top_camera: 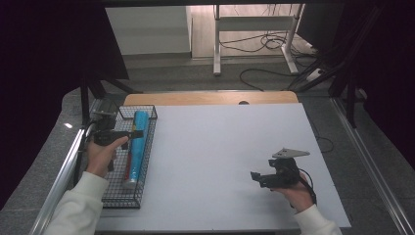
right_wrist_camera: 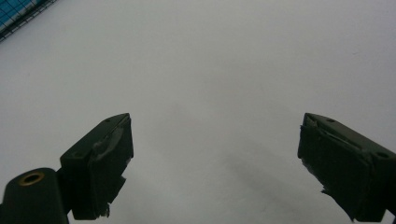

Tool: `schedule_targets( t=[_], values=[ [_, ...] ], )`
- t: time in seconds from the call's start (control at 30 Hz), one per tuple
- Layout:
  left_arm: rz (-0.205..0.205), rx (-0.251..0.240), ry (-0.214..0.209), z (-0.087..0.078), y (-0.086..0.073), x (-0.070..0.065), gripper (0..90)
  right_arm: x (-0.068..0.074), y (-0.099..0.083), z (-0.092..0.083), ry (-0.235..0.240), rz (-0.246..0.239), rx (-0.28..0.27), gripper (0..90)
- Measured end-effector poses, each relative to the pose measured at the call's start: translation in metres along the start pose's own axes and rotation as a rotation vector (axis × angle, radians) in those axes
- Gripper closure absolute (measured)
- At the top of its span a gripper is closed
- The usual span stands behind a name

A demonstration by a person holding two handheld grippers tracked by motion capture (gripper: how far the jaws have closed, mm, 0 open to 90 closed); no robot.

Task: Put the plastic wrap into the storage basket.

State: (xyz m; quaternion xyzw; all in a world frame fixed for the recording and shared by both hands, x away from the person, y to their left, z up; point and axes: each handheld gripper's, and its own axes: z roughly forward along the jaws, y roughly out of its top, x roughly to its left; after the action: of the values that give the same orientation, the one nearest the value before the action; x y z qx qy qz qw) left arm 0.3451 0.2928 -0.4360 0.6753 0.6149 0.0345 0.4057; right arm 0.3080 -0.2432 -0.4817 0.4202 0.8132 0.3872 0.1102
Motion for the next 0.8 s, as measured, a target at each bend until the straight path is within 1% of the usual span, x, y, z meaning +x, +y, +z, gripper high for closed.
schedule_targets(
  t=[0.03,0.07,0.1,0.13,0.2,0.23,0.3,0.33,0.37,0.43,0.53,0.57,0.6,0.67,0.7,0.77,0.8],
  values=[
    [0.019,-0.012,-0.021,-0.006,-0.003,-0.006,21.1,0.000,0.000,0.001,0.000,-0.002,0.000,10.9],
    [0.048,-0.024,-0.051,-0.013,-0.007,-0.012,21.1,0.000,-0.001,0.001,0.001,-0.003,0.001,10.9],
    [0.071,-0.026,-0.066,-0.018,-0.010,-0.018,21.5,0.001,-0.001,0.001,-0.001,-0.006,0.002,10.9],
    [0.087,-0.028,-0.071,-0.021,-0.012,-0.022,21.5,0.001,-0.002,0.001,-0.002,-0.009,0.004,10.9],
    [0.135,-0.045,-0.076,-0.027,-0.020,-0.034,21.7,0.002,-0.002,0.001,0.003,-0.010,0.005,10.9],
    [0.151,-0.048,-0.093,-0.028,-0.024,-0.040,21.6,0.002,-0.003,0.000,0.004,-0.014,0.002,10.9],
    [0.178,-0.052,-0.141,-0.027,-0.035,-0.053,21.5,0.002,-0.004,-0.001,0.008,-0.022,-0.005,10.9],
    [0.203,-0.050,-0.166,-0.025,-0.041,-0.061,21.5,0.002,-0.004,-0.002,0.012,-0.027,-0.008,10.9],
    [0.222,-0.049,-0.181,-0.023,-0.047,-0.067,21.5,0.003,-0.005,-0.002,0.013,-0.032,-0.011,10.9],
    [0.264,-0.051,-0.187,-0.018,-0.057,-0.078,21.7,0.004,-0.005,-0.004,0.020,-0.033,-0.023,10.9],
    [0.322,-0.043,-0.170,-0.010,-0.069,-0.091,21.8,0.005,-0.005,-0.008,0.036,-0.043,-0.045,10.9],
    [0.349,-0.035,-0.156,-0.006,-0.074,-0.094,21.8,0.005,-0.005,-0.009,0.041,-0.043,-0.048,11.0],
    [0.360,-0.029,-0.154,-0.003,-0.076,-0.096,21.7,0.006,-0.006,-0.011,0.038,-0.047,-0.058,11.8],
    [0.361,-0.021,-0.176,0.003,-0.081,-0.099,21.8,0.005,-0.006,-0.013,0.034,-0.044,-0.062,12.4],
    [0.366,-0.020,-0.176,0.004,-0.082,-0.100,21.8,0.004,-0.006,-0.013,0.036,-0.041,-0.062,12.6],
    [0.377,-0.014,-0.160,0.008,-0.085,-0.102,21.9,0.004,-0.007,-0.013,0.037,-0.038,-0.060,12.7],
    [0.377,-0.009,-0.162,0.010,-0.086,-0.102,21.9,0.004,-0.007,-0.014,0.038,-0.036,-0.058,12.7]
  ],
)
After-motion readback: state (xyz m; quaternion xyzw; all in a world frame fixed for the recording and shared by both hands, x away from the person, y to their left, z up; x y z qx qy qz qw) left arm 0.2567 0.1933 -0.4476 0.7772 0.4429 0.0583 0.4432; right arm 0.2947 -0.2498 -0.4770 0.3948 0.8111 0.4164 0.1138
